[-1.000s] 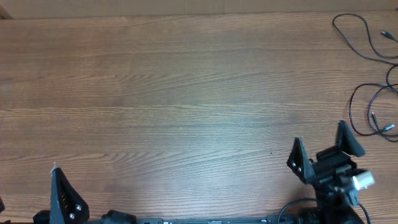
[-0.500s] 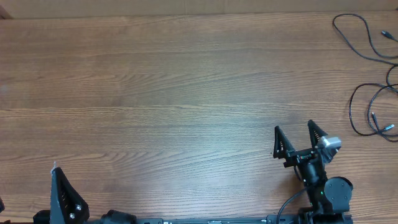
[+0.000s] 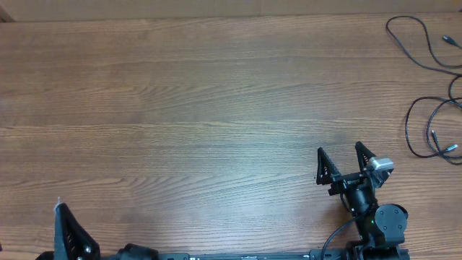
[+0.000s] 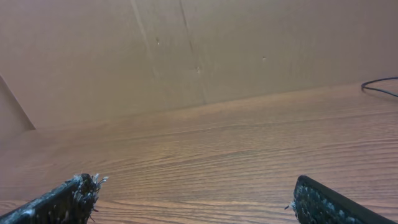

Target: Untangle cables

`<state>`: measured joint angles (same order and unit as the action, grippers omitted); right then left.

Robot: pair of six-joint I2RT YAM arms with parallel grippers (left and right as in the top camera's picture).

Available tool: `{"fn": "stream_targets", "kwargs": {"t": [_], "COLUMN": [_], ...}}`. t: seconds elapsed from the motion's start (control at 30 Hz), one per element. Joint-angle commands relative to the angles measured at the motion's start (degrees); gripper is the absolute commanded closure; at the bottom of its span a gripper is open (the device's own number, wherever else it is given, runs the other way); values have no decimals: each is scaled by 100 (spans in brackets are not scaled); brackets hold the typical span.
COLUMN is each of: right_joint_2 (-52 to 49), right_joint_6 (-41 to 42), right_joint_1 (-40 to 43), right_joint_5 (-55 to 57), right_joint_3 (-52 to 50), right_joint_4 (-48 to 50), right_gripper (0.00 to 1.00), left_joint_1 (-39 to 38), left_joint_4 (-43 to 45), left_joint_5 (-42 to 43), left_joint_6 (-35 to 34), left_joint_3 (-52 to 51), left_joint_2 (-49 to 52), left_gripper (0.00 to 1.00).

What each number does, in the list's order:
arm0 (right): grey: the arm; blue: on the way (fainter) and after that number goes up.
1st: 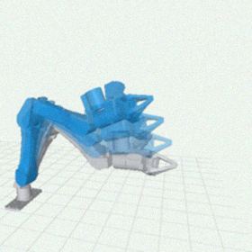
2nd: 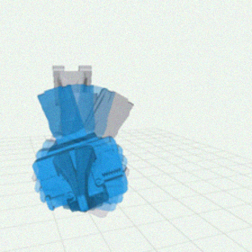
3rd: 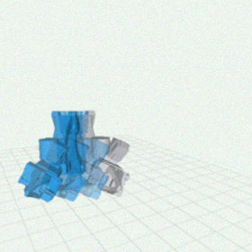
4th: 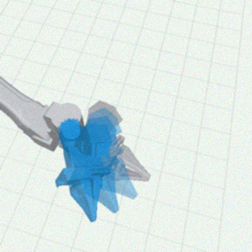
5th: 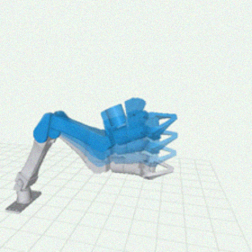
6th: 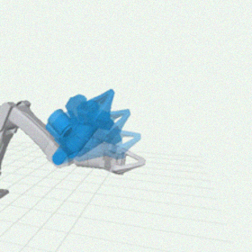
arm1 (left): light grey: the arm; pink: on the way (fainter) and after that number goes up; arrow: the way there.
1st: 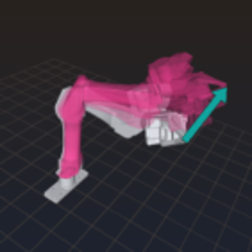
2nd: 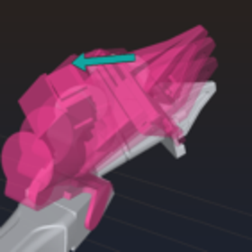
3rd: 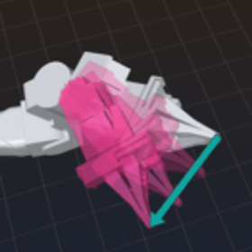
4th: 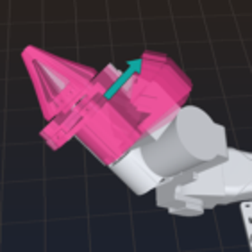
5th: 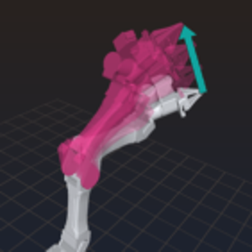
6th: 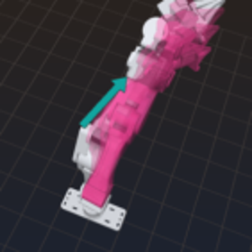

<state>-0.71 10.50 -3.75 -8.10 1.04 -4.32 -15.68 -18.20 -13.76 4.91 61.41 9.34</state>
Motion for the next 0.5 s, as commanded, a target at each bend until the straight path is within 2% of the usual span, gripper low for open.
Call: {"fn": "stream_targets", "kwargs": {"t": [0.0, 0.17, 0.47], "right_joint_2": [0, -74, -778], "right_joint_6": [0, -127, -197], "right_joint_1": [20, 20, 20], "right_joint_5": [52, 98, 101], "right_joint_3": [-57, -55, -55], "right_joint_4": [15, 0, 4], "right_gripper": [0, 0, 0], "left_joint_1": [-11, -11, -11], "left_joint_4": [4, 33, 63], "left_joint_5": [-35, -35, -17], "left_joint_6": [133, 133, 131], "left_joint_3": [-33, -125, -138], "left_joint_2": [-98, -101, -103], "left_gripper": [0, 0, 0]}}
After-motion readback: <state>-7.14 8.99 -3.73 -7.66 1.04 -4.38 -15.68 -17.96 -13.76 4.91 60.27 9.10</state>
